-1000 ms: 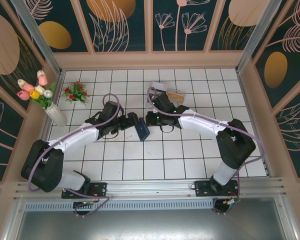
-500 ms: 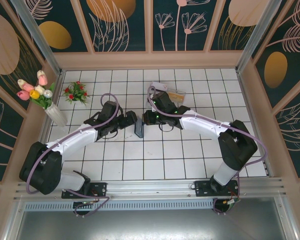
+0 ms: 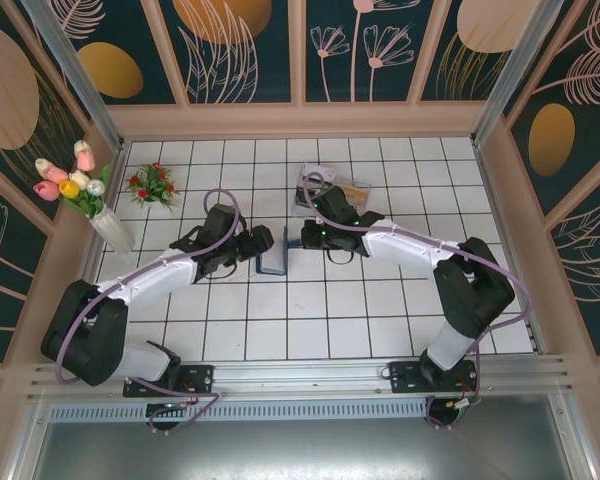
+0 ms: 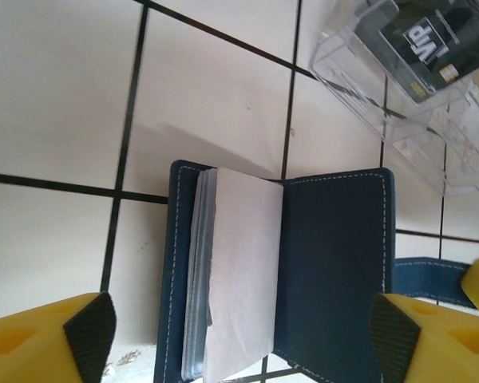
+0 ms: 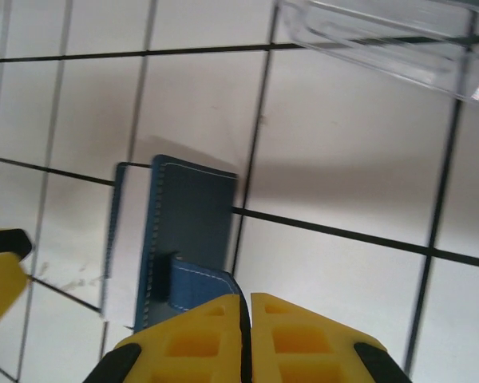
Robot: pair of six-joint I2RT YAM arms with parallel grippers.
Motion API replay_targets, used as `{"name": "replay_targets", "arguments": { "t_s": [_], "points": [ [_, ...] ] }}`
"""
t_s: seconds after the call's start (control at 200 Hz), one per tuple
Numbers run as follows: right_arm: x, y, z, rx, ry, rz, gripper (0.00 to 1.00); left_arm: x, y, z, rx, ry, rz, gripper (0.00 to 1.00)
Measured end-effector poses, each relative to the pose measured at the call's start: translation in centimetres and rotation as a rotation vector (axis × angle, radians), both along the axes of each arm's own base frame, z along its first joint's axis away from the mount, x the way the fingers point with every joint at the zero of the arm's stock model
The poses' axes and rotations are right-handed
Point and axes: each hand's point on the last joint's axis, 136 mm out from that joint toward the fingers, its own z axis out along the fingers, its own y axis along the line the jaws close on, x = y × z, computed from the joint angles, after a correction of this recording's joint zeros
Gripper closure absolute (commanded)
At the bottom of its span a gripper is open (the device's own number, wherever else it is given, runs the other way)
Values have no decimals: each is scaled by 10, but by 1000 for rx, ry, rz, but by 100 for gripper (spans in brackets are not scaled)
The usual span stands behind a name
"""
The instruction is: Take the credit cards out of the card holder
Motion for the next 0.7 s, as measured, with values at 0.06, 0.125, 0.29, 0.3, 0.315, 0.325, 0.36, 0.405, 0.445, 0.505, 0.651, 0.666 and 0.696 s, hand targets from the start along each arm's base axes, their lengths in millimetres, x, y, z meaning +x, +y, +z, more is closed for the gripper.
{"name": "replay_targets", "arguments": {
  "t_s": [0.06,0.125,0.29,0.3,0.315,0.325,0.36,0.405,0.445,0.505,0.651,0.666,0.696],
  "points": [
    [0,-6,-5,-17,9,-16,90,0,-4,-2,-14,5,-20,31],
    [1,-10,-7,-29,15,-33,89,0,-10,-3,-34,9,-37,39],
    [1,-12,-8,-36,16,-44,90,-1,-20,-9,-66,30,-78,58],
    [1,-12,-8,-36,16,-45,90,-1,-20,-10,-65,29,-81,59],
    [1,-12,-8,-36,16,-45,90,-1,-20,-10,-67,32,-80,60],
    [1,-12,-8,-36,16,-45,90,-1,-21,-11,-67,34,-81,61],
    [1,-12,-8,-36,16,-45,90,-2,-21,-13,-68,39,-86,62],
    [1,-12,-8,-36,17,-46,90,-2,-22,-15,-67,44,-90,65],
    [1,-12,-8,-35,18,-47,90,-3,-23,-17,-68,52,-92,66],
    [1,-12,-8,-35,18,-48,90,-3,-23,-20,-66,60,-91,65],
    [1,-13,-10,-40,26,-52,90,-1,-21,-31,-45,83,-78,57],
    [1,-13,-10,-40,26,-52,90,-1,-20,-32,-44,86,-74,56],
    [1,-13,-11,-40,27,-53,90,-1,-20,-34,-40,89,-73,55]
  ]
}}
